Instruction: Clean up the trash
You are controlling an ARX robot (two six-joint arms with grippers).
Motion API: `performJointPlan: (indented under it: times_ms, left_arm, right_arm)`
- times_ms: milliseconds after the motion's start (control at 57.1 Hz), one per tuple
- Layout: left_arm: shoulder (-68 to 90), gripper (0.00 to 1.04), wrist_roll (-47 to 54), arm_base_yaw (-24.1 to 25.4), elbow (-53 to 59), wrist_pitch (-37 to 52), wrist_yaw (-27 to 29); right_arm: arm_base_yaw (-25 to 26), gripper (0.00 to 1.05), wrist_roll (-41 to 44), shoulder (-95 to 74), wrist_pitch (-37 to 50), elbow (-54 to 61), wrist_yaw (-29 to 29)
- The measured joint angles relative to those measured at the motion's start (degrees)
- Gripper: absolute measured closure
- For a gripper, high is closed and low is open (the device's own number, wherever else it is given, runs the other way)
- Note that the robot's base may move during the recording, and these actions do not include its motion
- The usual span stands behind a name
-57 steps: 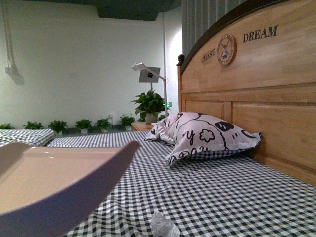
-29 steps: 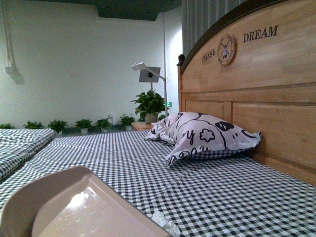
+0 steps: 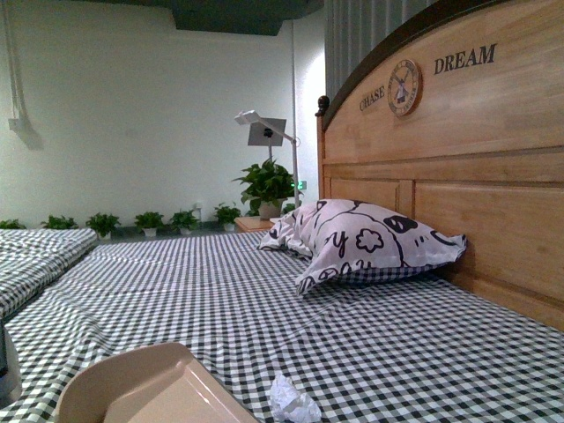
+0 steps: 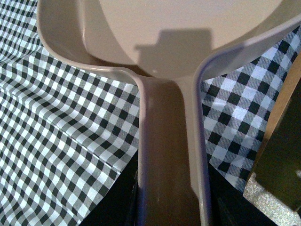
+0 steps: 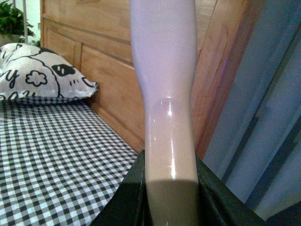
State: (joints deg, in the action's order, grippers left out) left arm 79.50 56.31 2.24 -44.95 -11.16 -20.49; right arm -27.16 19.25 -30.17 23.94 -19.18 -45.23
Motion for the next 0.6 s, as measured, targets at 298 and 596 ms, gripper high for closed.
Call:
performJointPlan:
  times_ms: [298, 596]
  left_arm:
    - [3.54, 0.78, 0.94, -0.55, -0.33, 1.03, 0.57]
    - [5.31, 0.78, 1.07, -0.52, -0.35, 1.09, 0.59]
  right_arm:
    - [0.00, 0.84, 0.00, 0.00, 0.00, 0.00, 0.00]
    - [0.00, 0.84, 0.00, 0.00, 0.00, 0.00, 0.00]
